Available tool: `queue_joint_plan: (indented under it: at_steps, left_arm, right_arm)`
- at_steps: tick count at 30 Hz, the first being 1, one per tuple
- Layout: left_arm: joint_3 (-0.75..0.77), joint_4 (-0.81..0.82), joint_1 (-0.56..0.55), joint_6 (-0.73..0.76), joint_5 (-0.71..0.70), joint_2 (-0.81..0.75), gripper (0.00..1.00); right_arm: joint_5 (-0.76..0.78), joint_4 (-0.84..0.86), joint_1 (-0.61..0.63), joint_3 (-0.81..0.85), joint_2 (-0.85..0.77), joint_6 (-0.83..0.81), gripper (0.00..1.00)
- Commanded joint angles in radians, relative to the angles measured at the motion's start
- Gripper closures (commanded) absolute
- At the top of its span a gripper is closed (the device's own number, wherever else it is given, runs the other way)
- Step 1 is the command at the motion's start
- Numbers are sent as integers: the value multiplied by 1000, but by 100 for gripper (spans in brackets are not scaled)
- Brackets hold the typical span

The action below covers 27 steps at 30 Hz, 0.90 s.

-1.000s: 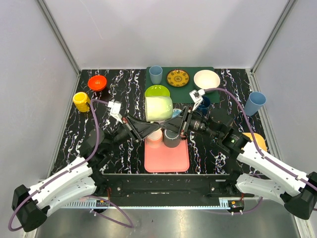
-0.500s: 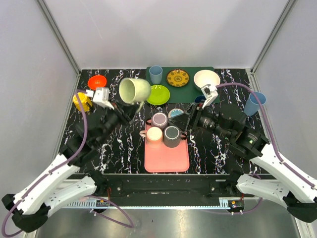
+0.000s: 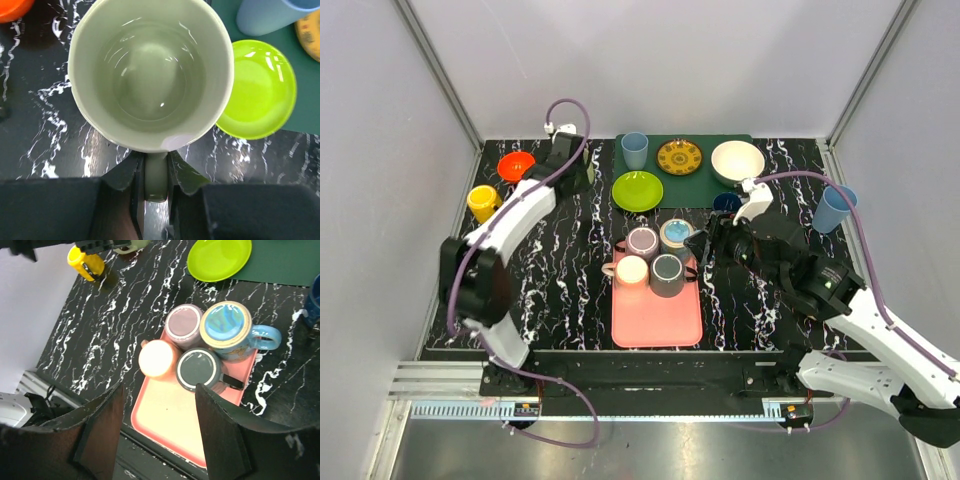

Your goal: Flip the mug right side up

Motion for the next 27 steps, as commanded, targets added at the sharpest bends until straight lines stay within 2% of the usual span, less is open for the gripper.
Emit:
queue_joint_plan:
  at_steps: [1, 7, 11, 14, 20, 24, 27]
  left_arm:
    - [220, 89, 37, 42, 56, 134, 100]
    - [471, 72, 89, 63, 125, 408, 100]
    - [715, 19, 110, 77, 162, 614, 100]
    - [801, 20, 118, 97, 154, 695, 100]
    - [892, 23, 129, 97, 162, 795, 100]
    - [892, 39, 127, 90, 171, 814, 100]
    - [889, 39, 127, 90, 170, 821, 90]
  right_arm:
    - [76, 2, 5, -14, -13, -55, 36]
    - [74, 14, 2, -39, -1, -43, 36]
    - [80, 34, 2, -62, 15, -44, 36]
    - [86, 36, 2, -65, 33, -50, 36]
    - [88, 40, 2, -63, 64, -50, 36]
    - [94, 43, 4, -59, 76, -58, 36]
    - [100, 43, 4, -60, 82, -64, 36]
